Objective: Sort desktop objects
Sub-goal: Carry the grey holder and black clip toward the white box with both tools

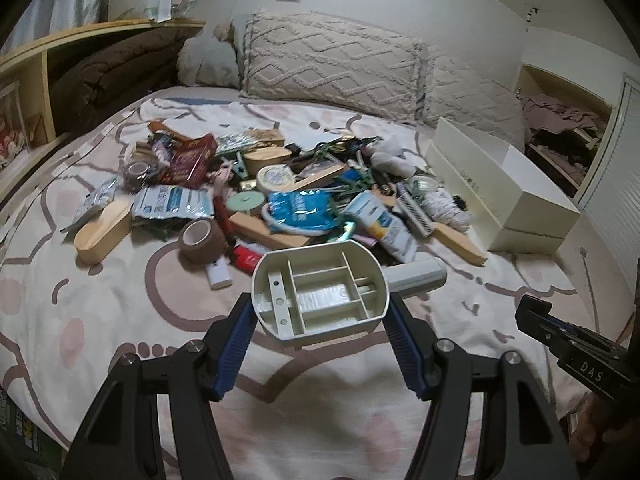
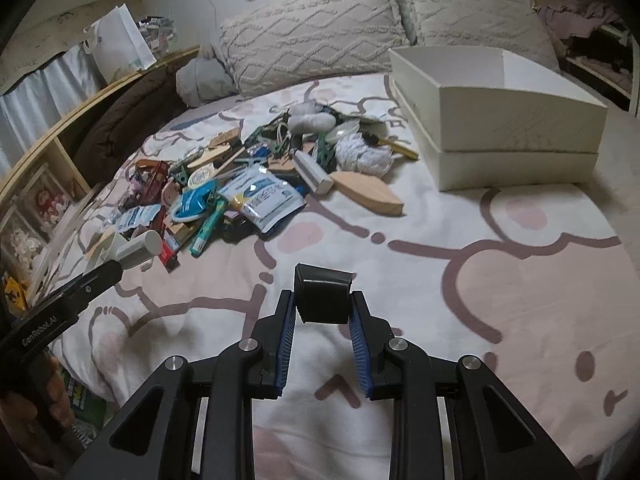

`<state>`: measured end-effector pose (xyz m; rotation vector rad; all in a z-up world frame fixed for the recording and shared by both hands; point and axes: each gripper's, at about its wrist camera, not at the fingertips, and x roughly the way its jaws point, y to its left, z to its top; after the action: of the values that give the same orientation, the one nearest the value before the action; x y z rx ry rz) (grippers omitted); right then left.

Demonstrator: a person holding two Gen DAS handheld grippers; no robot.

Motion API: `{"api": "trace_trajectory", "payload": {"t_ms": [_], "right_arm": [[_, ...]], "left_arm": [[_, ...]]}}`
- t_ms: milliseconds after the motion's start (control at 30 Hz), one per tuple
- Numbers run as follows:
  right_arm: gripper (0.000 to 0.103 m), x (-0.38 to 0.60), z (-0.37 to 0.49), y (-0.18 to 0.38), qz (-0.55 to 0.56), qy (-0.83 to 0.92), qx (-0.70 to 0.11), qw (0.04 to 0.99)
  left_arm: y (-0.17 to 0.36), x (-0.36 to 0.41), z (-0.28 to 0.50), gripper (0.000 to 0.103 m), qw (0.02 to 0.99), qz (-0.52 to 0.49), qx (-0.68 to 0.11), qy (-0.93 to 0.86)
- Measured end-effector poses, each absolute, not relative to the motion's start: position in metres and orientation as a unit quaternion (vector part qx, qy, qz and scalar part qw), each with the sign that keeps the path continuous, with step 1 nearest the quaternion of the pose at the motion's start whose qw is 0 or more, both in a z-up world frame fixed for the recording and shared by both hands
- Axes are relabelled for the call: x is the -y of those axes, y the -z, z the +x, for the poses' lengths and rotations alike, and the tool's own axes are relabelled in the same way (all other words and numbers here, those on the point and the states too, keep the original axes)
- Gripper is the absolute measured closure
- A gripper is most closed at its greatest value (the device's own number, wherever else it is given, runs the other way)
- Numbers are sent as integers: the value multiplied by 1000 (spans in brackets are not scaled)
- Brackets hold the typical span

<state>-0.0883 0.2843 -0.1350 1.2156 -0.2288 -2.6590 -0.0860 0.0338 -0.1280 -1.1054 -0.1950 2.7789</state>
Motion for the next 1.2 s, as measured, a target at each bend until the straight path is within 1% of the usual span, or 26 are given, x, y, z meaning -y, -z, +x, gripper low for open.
{"api": "trace_trajectory", "payload": {"t_ms": [633, 1067, 1200], "right_arm": [[75, -355, -85, 113, 379, 919, 86, 71], [75, -396, -116, 75, 350, 934, 37, 69], [75, -412, -129, 63, 339, 938, 32, 71]], "left_arm": [[99, -116, -105, 39, 128, -345, 55, -928], [79, -178, -135, 39, 176, -329, 52, -926], [72, -195, -145, 39, 187, -324, 46, -926]]}}
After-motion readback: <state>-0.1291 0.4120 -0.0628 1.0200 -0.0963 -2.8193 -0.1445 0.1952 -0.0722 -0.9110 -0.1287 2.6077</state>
